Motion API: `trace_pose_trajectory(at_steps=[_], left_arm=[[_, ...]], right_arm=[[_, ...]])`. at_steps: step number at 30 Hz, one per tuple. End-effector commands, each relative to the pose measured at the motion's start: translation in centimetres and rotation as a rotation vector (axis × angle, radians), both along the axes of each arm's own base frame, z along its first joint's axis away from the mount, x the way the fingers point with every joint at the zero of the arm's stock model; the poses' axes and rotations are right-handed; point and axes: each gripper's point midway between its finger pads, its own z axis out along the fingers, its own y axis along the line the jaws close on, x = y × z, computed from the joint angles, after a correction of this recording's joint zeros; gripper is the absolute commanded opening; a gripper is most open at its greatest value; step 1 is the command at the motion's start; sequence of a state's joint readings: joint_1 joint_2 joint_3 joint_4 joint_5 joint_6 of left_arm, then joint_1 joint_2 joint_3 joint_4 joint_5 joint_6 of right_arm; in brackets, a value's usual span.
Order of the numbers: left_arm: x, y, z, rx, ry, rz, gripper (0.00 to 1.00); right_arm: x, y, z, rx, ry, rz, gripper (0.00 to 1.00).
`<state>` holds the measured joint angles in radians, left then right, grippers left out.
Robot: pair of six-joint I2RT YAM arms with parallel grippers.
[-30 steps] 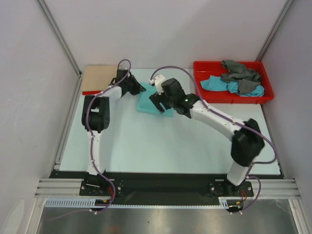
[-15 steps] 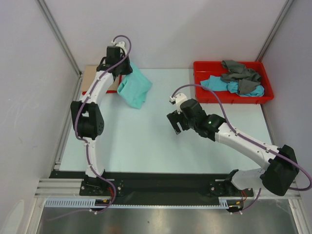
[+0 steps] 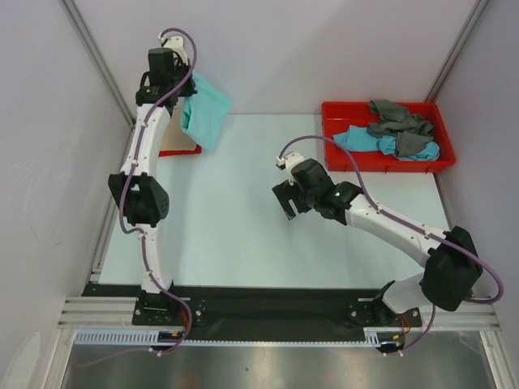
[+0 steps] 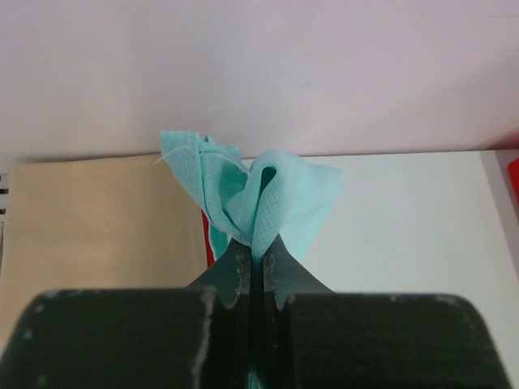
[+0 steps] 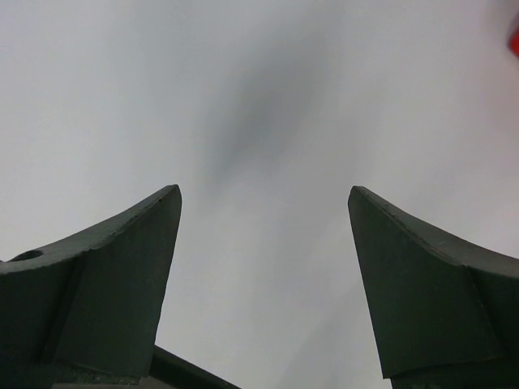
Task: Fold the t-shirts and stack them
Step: Neatly place the folded tshirt to the corner
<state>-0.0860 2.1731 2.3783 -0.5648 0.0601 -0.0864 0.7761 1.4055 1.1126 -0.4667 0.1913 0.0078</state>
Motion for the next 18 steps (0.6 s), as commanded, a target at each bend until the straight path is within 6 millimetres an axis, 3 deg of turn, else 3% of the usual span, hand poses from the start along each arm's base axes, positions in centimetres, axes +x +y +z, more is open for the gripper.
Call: trace_pose_trajectory(at_steps=[1, 6, 11, 17, 18], left_arm=[[0.7, 0.7, 1.2, -0.003, -0.046, -0.009, 0.01], [1.6, 1.2, 1.3, -0.038, -0.069, -0.011, 0.0], [2.0, 2.6, -0.3, -0.033, -0.039, 0.009, 0.0], [2.6, 3.7, -0.7, -0.028, -0.054, 0.011, 0.0], [2.9, 5.4, -0.9, -0.029, -0.056, 0.039, 0.0]], right_arm=[[1.3, 1.3, 1.7, 0.044, -0.024, -0.001, 0.89], [2.0, 1.8, 1.1, 0.037, -0.015, 0.001, 0.89], [2.4, 2.5, 0.9, 0.046, -0.001, -0.004, 0.89], [3.5, 3.4, 0.7, 0.039, -0.002, 0.0, 0.89], [3.7, 3.6, 0.3, 0.035, 0.008, -0.001, 0.89]])
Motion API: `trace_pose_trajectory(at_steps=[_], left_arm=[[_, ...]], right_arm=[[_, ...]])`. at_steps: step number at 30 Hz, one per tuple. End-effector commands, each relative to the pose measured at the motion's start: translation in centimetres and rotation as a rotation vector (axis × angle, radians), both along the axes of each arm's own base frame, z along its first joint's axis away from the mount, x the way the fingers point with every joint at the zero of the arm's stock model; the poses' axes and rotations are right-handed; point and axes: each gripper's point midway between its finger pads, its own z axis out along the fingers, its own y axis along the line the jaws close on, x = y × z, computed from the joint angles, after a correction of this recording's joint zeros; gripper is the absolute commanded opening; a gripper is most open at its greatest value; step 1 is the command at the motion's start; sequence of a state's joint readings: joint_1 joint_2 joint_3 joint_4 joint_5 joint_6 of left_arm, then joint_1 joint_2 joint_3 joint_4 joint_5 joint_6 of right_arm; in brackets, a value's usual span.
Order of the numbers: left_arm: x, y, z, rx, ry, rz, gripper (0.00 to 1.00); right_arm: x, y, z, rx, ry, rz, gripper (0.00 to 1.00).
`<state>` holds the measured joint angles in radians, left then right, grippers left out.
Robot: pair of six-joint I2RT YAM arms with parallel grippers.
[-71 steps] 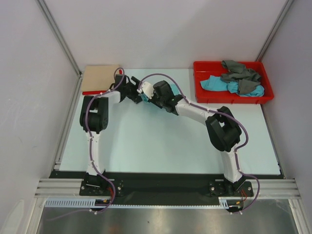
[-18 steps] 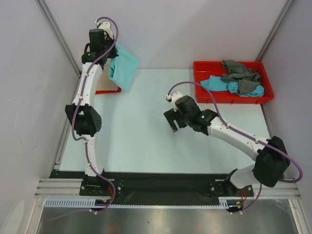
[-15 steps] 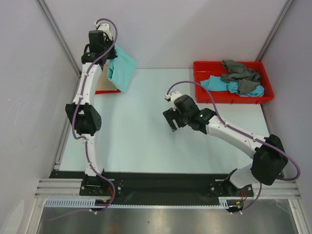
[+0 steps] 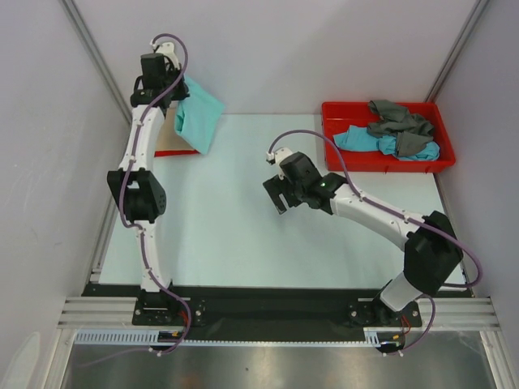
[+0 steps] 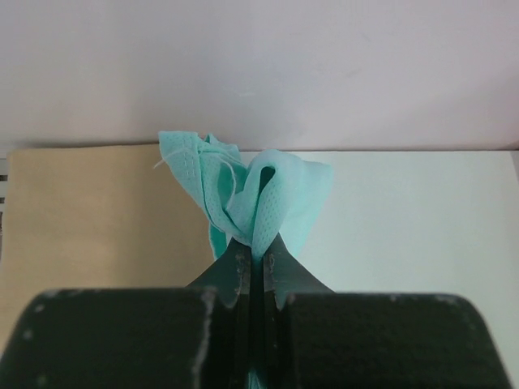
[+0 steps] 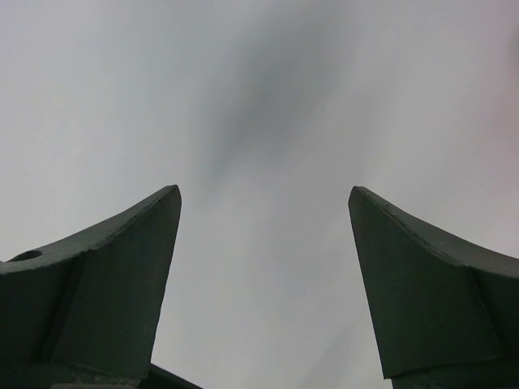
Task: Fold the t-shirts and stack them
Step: Neatly place the folded tshirt to the corner
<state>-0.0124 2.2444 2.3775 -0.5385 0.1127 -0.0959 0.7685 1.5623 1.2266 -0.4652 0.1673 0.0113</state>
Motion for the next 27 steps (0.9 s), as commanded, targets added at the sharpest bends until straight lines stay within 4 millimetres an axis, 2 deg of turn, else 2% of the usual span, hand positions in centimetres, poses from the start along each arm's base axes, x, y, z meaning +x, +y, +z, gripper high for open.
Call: trace_pose_trajectory(at_steps=[1, 9, 11, 13, 18, 27], left_arm=[[1.2, 2.6, 2.8, -0.005, -0.107, 0.024, 0.0], [2.6, 5.3, 1.0, -0.055, -0.112, 0.04, 0.0], [3.1, 5.8, 0.2, -0.071, -0.11, 0.042, 0.0], [3.5, 6.4, 0.3, -0.076, -0.125, 0.045, 0.0], [4.6, 8.0, -1.5, -0.09, -0.126, 0.062, 0.0], [5.7, 13.0, -3.4, -0.132, -0.154, 0.126, 0.0]], right_arm=[[1.4, 1.5, 1.6, 0.05, -0.029, -0.006, 0.89], [2.5, 2.9, 1.7, 0.043, -0.023, 0.011, 0.89], [2.7, 3.1, 1.1, 0.03, -0.011, 0.015, 0.89], [3.1, 3.5, 1.4, 0.028, -0.016, 0.021, 0.89], [3.8, 4.3, 0.2, 0.011, 0.014, 0.029, 0.9], [5.5, 6.2, -0.3, 0.006, 0.037, 0.037, 0.9]])
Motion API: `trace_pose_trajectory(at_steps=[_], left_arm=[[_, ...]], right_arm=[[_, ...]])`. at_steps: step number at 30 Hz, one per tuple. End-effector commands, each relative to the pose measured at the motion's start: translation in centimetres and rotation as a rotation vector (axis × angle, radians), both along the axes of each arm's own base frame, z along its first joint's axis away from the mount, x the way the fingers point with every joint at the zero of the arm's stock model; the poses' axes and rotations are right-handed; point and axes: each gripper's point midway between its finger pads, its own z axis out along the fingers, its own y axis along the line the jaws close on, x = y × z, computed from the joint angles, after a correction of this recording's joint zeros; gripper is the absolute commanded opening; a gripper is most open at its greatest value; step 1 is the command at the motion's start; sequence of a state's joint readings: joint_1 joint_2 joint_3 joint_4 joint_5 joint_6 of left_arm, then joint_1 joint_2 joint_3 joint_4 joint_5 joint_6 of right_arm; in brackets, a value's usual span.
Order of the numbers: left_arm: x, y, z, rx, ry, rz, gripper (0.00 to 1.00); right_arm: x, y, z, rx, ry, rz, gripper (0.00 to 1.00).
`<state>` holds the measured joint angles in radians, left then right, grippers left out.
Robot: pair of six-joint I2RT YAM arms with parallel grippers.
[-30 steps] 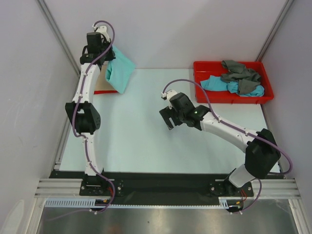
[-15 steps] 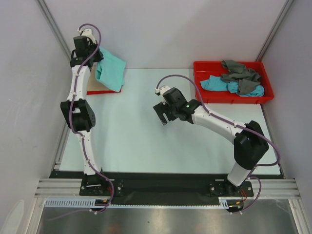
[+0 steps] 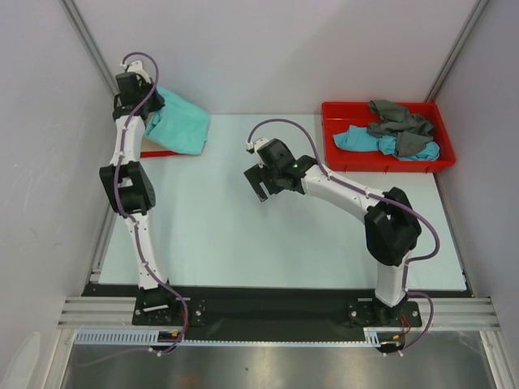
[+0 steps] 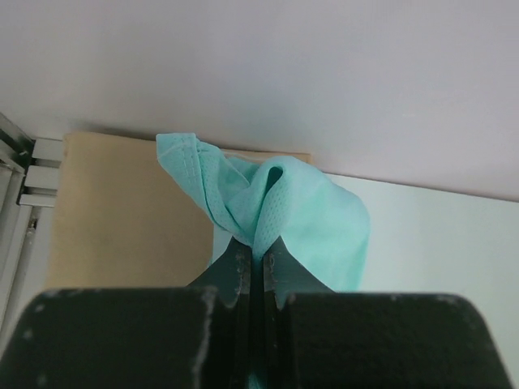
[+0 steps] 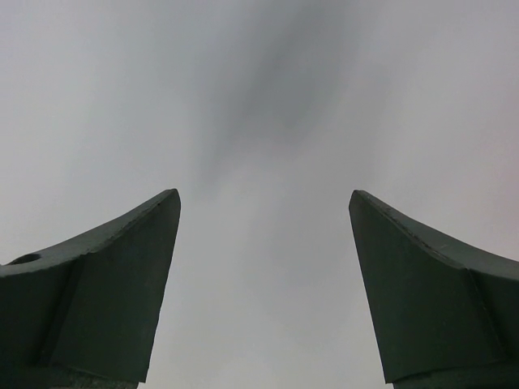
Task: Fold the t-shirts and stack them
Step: Neatly place the folded tshirt to the corner
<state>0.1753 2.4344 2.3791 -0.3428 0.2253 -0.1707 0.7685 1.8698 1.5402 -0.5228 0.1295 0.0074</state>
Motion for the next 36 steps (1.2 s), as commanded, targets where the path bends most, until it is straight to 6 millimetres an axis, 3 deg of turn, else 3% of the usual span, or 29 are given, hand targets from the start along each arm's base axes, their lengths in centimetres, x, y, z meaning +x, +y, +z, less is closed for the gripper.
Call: trace_pose_trajectory(at_steps=[1, 9, 16, 23, 30, 33, 35, 36], left_arm=[[1.4, 3.4, 3.5, -0.018, -0.144, 0.033, 0.0], [2.5, 6.6, 0.9, -0.062, -0.172, 0.074, 0.0], [3.3, 8.1, -1.9, -0.099, -0.173, 0.091, 0.0], [3.5, 10.4, -2.4, -0.07, -0.183, 0.188, 0.01], [2.4, 13.1, -3.3, -0.025, -0.132, 0.311, 0.13], [2.3, 12.6, -3.1, -0.035, -0.134, 0.291, 0.29], [2.0, 12.4, -3.6, -0.029, -0.105, 0.306, 0.67], [1.8, 12.1, -2.7, -0.023, -0.112, 0.303, 0.7]], right_arm=[[1.0, 1.1, 0.9, 0.014, -0.006, 0.01, 0.9], [2.2, 2.7, 0.0, 0.015, 0.02, 0.022, 0.91], [3.0, 2.4, -1.0, 0.027, 0.06, 0.006, 0.93], [3.8, 1.4, -1.9, 0.062, 0.113, -0.04, 0.93], [4.2, 0.7, -1.6, 0.103, 0.136, -0.062, 0.93], [4.2, 0.3, -1.4, 0.116, 0.14, -0.07, 0.93], [4.0, 0.1, -1.4, 0.116, 0.144, -0.072, 0.93], [3.9, 0.1, -1.0, 0.121, 0.136, -0.072, 0.93]])
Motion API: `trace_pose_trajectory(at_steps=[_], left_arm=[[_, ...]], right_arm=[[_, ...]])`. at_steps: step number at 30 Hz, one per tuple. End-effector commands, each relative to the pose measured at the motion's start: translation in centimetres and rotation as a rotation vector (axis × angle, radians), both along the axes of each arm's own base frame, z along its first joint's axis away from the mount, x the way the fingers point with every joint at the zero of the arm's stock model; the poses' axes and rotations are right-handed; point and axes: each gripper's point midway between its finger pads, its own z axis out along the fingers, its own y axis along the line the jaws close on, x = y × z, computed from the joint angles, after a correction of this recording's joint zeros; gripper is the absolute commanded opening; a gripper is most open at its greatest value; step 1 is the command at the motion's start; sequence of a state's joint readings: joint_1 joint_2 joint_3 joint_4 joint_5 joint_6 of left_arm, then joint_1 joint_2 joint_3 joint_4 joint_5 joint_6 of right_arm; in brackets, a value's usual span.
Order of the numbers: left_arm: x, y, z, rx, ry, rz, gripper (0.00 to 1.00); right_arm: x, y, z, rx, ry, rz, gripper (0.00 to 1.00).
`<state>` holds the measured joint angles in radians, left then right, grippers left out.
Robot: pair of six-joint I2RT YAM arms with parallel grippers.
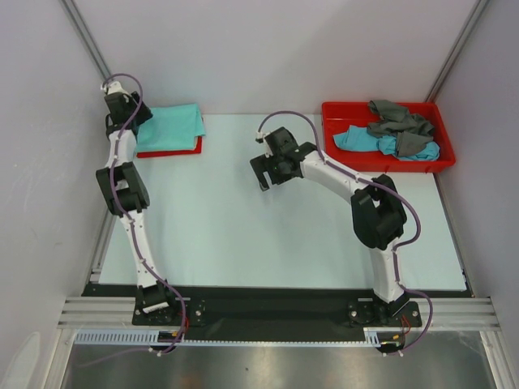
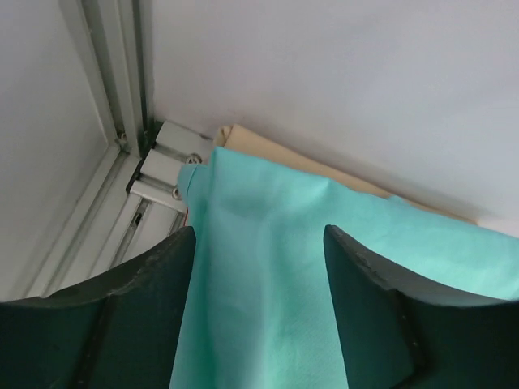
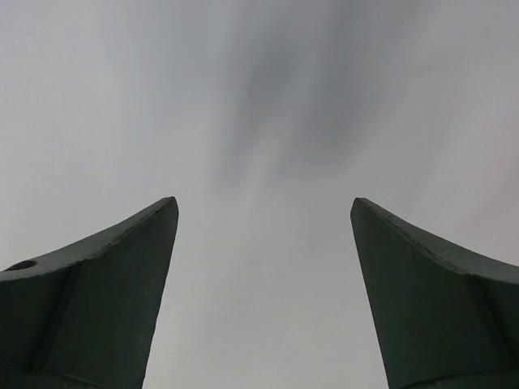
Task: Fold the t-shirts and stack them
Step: Neatly place the folded tshirt to the corner
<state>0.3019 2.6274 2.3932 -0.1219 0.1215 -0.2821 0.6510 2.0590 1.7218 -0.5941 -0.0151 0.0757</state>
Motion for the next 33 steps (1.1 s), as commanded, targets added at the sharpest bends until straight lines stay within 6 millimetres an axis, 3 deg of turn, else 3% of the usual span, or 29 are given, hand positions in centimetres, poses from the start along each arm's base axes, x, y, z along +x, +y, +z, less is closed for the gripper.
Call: trace_pose_trajectory(at_steps=[1, 3, 6, 8, 9, 11, 12, 13, 14, 15, 16, 17, 18, 19, 20, 21, 22, 23, 24, 25, 26, 27, 29, 30, 32, 33], left_arm=[[-0.5, 0.2, 4.9, 0.043, -0.056, 0.031, 0.71], [-1.1, 0.0, 5.5, 0.08, -0.033, 0.058, 0.72], [-2.4, -1.0, 8.2, 0.121, -0.028, 0.101, 0.73], [-4.2, -1.2, 9.9, 0.113, -0.02, 0.14, 0.74], [-4.8, -1.5, 10.4, 0.111, -0.016, 0.149, 0.75], [-6.8, -2.7, 11.9, 0.101, -0.005, 0.144, 0.8], [-7.7, -3.3, 12.7, 0.098, -0.004, 0.135, 0.8], [-8.8, -4.8, 11.0, 0.09, 0.046, 0.111, 0.81], [-10.3, -5.8, 14.0, 0.102, 0.01, 0.096, 0.81], [-11.3, -6.8, 14.2, 0.103, 0.017, 0.083, 0.81], [-12.7, -8.9, 11.8, 0.094, 0.074, 0.039, 0.81], [-13.9, -10.1, 12.1, 0.089, 0.075, 0.017, 0.82], [-15.6, -11.6, 14.2, 0.083, 0.039, -0.01, 0.82], [-17.3, -14.6, 11.7, 0.045, 0.09, -0.08, 0.82], [-18.6, -16.4, 11.2, 0.026, 0.108, -0.118, 0.82], [-20.4, -18.9, 12.7, 0.021, 0.077, -0.166, 0.87], [-22.6, -22.0, 9.8, -0.008, 0.141, -0.248, 0.88], [-24.1, -23.8, 9.1, -0.018, 0.158, -0.289, 0.99], [-25.7, -25.6, 8.9, -0.027, 0.159, -0.337, 1.0], [-28.8, -28.7, 7.7, -0.056, 0.177, -0.421, 1.0], [-30.4, -30.2, 7.5, -0.078, 0.174, -0.452, 1.0], [-33.7, -32.2, 6.3, -0.134, 0.192, -0.499, 1.0], [-36.9, -34.8, 6.3, -0.212, 0.162, -0.595, 1.0], [-38.6, -35.9, 5.9, -0.234, 0.165, -0.634, 1.0], [-42.2, -36.3, 5.7, -0.318, 0.133, -0.666, 1.0], [-43.5, -36.5, 5.9, -0.354, 0.107, -0.69, 1.0]], right_arm=[[-0.3, 0.4, 2.3, 0.053, -0.027, 0.004, 0.93], [-0.7, 0.1, 2.9, 0.057, -0.034, -0.001, 0.93], [-1.4, -0.4, 3.4, 0.066, -0.034, -0.017, 0.93], [-2.2, -0.7, 5.1, 0.095, -0.057, -0.019, 0.93], [-3.1, -1.4, 4.5, 0.094, -0.037, -0.033, 0.93], [-4.0, -2.1, 6.9, 0.147, -0.074, -0.044, 0.93], [-5.0, -3.0, 5.8, 0.146, -0.048, -0.069, 0.92], [-5.6, -3.5, 6.1, 0.162, -0.05, -0.08, 0.92], [-6.6, -4.2, 8.0, 0.208, -0.077, -0.09, 0.93], [-7.3, -4.8, 8.2, 0.23, -0.073, -0.105, 0.93], [-8.5, -5.9, 6.9, 0.253, -0.03, -0.153, 0.93], [-9.4, -6.8, 8.4, 0.305, -0.051, -0.177, 0.93], [-9.9, -7.1, 9.1, 0.354, -0.063, -0.194, 0.93], [-11.2, -8.4, 6.8, 0.373, 0.006, -0.256, 0.94], [-11.7, -9.0, 6.8, 0.405, 0.009, -0.28, 0.94], [-12.3, -9.7, 8.4, 0.475, -0.03, -0.297, 0.95], [-12.9, -10.1, 8.3, 0.523, -0.004, -0.331, 0.95], [-13.6, -11.6, 6.5, 0.532, 0.027, -0.39, 0.95], [-14.0, -12.2, 7.6, 0.583, -0.004, -0.402, 1.0], [-14.4, -12.7, 7.6, 0.611, -0.005, -0.422, 1.0], [-15.2, -13.7, 5.7, 0.622, 0.042, -0.492, 1.0], [-15.7, -14.2, 6.4, 0.66, 0.015, -0.502, 1.0], [-16.7, -15.0, 5.0, 0.697, 0.058, -0.585, 1.0], [-17.6, -15.8, 2.9, 0.688, 0.097, -0.639, 1.0], [-18.7, -16.2, 2.1, 0.723, 0.123, -0.682, 1.0], [-19.6, -16.5, 0.2, 0.728, 0.177, -0.727, 1.0]])
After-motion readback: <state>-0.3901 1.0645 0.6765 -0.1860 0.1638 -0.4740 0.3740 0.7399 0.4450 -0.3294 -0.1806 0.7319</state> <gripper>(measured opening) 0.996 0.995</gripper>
